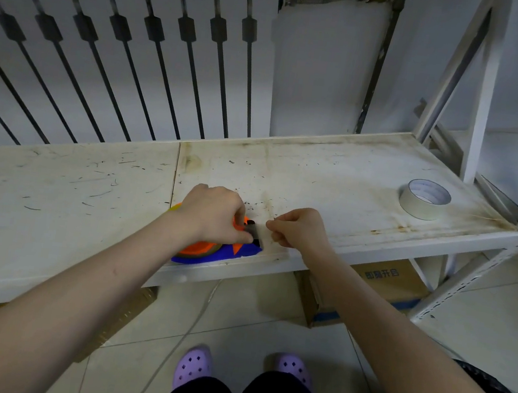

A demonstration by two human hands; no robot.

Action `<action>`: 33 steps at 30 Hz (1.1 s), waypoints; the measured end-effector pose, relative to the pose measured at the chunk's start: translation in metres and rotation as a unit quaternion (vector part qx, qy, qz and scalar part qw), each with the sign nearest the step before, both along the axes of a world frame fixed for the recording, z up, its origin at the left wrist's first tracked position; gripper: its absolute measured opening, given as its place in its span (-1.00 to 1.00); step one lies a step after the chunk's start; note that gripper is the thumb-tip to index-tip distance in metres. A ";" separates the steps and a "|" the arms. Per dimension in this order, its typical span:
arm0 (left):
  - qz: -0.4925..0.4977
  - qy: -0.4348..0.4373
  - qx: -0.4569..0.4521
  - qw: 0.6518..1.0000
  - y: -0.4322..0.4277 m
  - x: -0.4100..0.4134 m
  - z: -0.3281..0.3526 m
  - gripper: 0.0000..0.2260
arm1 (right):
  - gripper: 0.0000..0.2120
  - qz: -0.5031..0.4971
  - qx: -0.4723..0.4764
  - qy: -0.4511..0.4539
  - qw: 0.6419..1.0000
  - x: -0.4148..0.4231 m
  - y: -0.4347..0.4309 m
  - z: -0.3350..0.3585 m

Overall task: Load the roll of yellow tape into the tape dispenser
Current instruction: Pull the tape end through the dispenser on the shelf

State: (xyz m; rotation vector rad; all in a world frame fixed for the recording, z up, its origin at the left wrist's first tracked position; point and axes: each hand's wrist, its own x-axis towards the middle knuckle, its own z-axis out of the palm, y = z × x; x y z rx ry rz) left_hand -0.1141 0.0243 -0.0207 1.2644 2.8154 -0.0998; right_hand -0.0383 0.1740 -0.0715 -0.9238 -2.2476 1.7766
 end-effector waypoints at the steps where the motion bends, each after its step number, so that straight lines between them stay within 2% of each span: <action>1: -0.005 0.004 -0.012 1.000 -0.001 0.000 0.000 -0.65 | -0.90 -0.001 -0.007 -0.002 1.000 0.000 0.000 0.001; 11: -0.006 0.001 -0.035 0.999 -0.001 0.000 -0.003 -0.66 | -0.77 0.007 -0.012 -0.043 0.999 -0.006 0.001 0.004; 17: -0.007 0.004 -0.034 0.999 -0.002 -0.002 -0.004 -0.66 | -0.83 0.007 -0.002 -0.045 0.999 -0.008 0.002 0.004; 21: -0.005 -0.006 -0.031 0.999 -0.006 -0.002 -0.004 -0.62 | -0.88 -0.010 0.008 0.028 1.000 -0.003 -0.002 0.000; 24: -0.004 -0.013 -0.009 1.000 -0.014 -0.003 -0.007 -0.42 | -0.88 -0.007 0.025 0.087 0.996 0.008 -0.005 0.000; 26: 0.000 -0.002 -0.027 1.000 -0.013 -0.001 -0.008 -0.31 | -0.86 -0.002 0.054 0.121 0.991 0.013 -0.008 0.003; 30: 0.029 0.019 -0.040 0.999 0.001 0.003 -0.004 -0.49 | -0.88 -0.005 0.106 0.202 0.974 0.017 -0.017 0.025; 33: 0.054 0.006 -0.031 0.998 0.006 0.000 -0.003 -0.47 | -0.96 0.005 0.133 0.215 0.967 0.020 -0.019 0.040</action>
